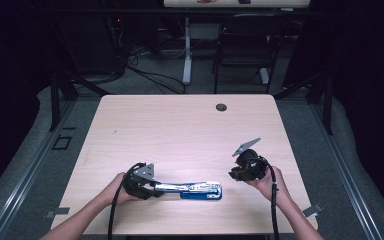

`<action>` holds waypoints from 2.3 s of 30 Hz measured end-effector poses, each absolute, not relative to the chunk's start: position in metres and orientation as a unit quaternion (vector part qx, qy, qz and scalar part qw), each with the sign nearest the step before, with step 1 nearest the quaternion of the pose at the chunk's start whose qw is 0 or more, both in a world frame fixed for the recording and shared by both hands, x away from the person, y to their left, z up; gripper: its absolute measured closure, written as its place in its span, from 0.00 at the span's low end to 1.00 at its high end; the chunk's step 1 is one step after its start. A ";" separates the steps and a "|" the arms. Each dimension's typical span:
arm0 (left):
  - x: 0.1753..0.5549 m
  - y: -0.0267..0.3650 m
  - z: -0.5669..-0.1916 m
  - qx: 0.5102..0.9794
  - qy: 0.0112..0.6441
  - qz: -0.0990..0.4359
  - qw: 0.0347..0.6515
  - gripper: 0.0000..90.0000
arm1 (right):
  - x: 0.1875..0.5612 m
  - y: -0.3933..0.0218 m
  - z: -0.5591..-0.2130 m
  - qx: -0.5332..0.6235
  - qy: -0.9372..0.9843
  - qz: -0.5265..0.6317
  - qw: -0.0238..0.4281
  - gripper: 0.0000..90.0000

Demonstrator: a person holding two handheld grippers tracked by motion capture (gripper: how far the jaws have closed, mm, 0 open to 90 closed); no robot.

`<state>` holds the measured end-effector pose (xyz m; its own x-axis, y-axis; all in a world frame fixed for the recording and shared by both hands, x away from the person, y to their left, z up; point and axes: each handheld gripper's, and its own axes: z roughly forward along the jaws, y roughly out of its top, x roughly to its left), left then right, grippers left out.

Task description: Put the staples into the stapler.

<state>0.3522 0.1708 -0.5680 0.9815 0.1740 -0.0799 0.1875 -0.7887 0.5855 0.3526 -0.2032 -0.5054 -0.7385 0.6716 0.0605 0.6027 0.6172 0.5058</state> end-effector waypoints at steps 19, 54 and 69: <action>0.354 0.169 -0.567 0.947 0.091 -0.008 0.307 0.71 | 0.362 -0.190 -0.490 0.301 0.903 0.299 0.068 0.87; 0.353 0.168 -0.567 0.949 0.093 0.005 0.300 0.71 | 0.355 -0.149 -0.499 0.166 0.935 0.313 0.024 0.87; 0.355 0.167 -0.567 0.949 0.090 -0.004 0.301 0.71 | 0.352 -0.146 -0.517 0.126 0.946 0.300 0.016 0.87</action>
